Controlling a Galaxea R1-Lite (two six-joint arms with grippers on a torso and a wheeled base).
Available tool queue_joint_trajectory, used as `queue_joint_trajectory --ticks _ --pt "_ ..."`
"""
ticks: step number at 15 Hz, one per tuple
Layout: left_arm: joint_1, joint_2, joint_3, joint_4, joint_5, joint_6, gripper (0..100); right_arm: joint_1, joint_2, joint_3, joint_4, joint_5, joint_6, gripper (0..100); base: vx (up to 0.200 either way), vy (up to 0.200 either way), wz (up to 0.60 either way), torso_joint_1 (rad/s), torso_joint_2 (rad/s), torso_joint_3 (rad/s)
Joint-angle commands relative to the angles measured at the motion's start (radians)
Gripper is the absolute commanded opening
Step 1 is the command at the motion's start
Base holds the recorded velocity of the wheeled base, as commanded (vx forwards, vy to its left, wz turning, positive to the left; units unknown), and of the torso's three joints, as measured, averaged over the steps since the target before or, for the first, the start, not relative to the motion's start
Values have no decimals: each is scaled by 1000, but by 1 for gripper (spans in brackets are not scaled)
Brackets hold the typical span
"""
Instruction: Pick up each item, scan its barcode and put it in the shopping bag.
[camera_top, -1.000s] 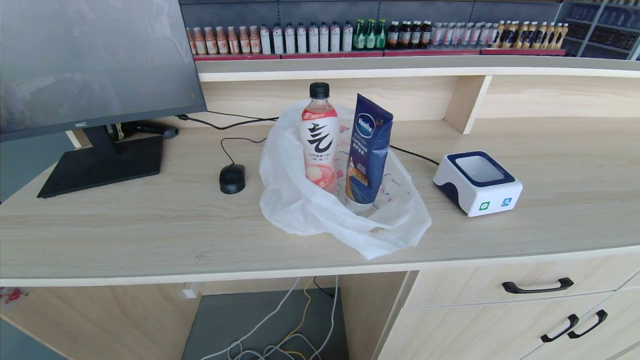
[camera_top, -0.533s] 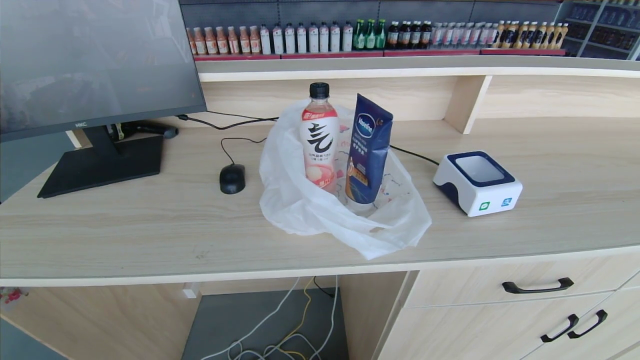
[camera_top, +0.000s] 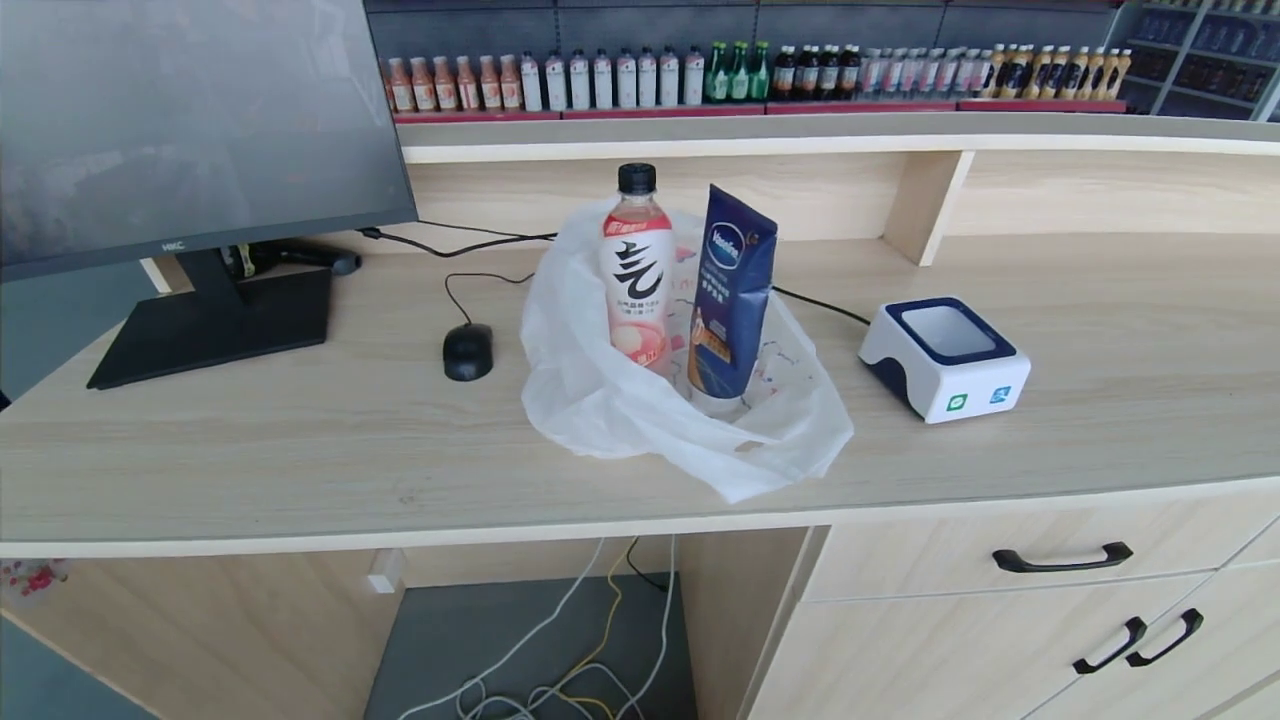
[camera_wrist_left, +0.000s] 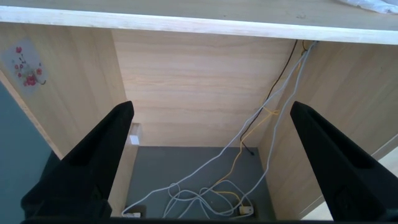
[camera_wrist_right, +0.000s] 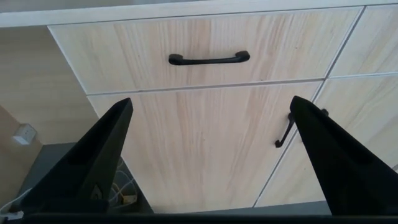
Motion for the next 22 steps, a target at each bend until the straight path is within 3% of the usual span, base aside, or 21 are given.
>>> queue_joint_trajectory --ticks 1,22 --pt "0 0 0 1 0 0 100 -1 -1 0 -1 0 0 100 0 -200 0 -12 -2 2" --pt "0 0 0 1 0 -12 100 -1 -1 0 -1 0 -2 100 0 -190 0 1 4 2"
